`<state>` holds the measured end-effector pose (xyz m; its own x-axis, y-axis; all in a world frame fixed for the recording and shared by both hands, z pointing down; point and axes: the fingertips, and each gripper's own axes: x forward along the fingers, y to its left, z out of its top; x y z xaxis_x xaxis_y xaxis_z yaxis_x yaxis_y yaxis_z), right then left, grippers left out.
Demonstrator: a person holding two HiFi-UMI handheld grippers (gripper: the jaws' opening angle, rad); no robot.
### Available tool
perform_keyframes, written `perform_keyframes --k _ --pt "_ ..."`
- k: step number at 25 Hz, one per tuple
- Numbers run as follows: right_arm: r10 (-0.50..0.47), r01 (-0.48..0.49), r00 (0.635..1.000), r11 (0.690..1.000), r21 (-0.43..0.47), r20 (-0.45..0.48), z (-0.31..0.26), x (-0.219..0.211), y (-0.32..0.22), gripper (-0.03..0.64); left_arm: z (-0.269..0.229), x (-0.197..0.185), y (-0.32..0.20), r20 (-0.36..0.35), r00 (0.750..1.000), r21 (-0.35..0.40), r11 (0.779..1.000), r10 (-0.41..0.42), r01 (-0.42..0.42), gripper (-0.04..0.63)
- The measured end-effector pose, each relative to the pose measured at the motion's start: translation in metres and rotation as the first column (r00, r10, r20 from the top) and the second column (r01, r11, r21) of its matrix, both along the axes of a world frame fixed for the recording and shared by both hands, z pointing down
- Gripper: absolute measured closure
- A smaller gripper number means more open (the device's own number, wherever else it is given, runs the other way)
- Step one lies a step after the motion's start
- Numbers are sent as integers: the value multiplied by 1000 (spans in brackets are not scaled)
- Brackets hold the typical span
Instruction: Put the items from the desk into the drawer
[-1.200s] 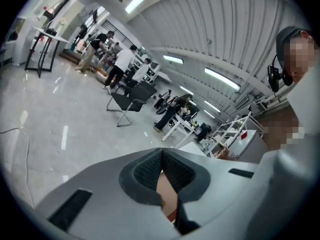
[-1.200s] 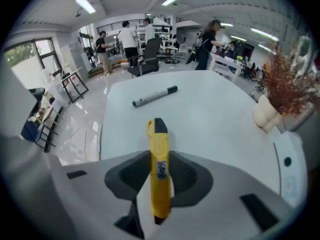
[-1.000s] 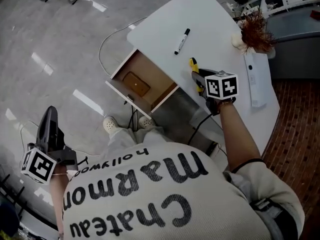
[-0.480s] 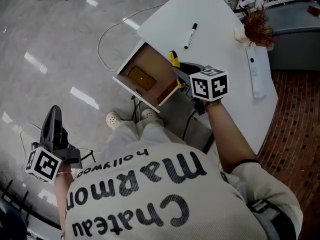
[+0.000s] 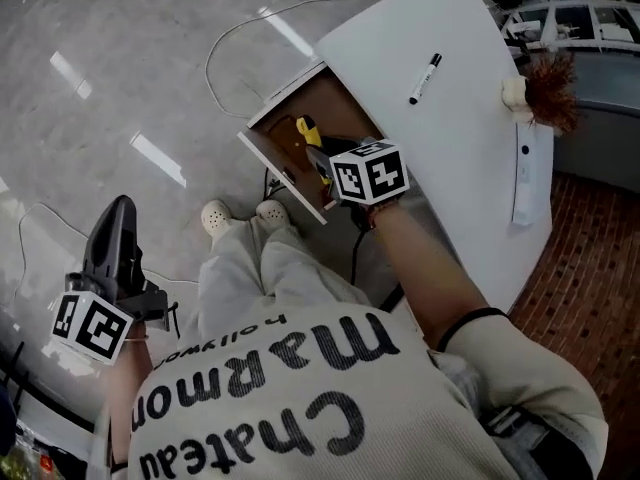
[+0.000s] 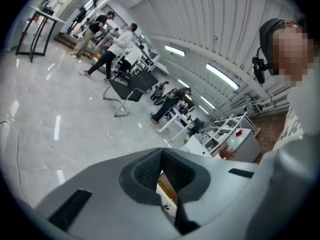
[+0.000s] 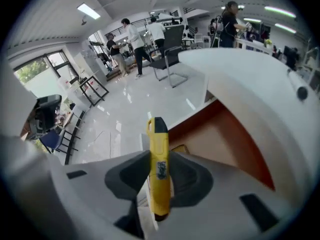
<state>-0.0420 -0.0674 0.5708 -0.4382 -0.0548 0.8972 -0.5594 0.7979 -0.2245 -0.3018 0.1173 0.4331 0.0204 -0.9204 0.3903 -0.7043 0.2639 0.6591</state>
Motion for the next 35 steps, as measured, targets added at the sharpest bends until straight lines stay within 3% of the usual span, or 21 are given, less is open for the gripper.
perform_keyframes --k 8,12,18,23,35 --pt "-94 86 982 995 -56 -164 132 8 -5 498 45 27 26 17 998 -53 996 -67 68 594" --pt "-102 86 977 992 -88 -188 166 10 -5 497 55 40 34 12 995 -76 992 -103 104 594" --pt "-122 103 973 989 -106 -197 187 11 -3 497 60 60 37 14 990 -89 986 -141 141 595" --pt "-194 175 958 979 -105 -212 200 9 5 496 62 70 44 11 983 -103 977 -184 184 595" --pt "-187 172 964 981 -91 -192 206 14 3 494 62 91 52 11 959 -128 951 -283 282 595"
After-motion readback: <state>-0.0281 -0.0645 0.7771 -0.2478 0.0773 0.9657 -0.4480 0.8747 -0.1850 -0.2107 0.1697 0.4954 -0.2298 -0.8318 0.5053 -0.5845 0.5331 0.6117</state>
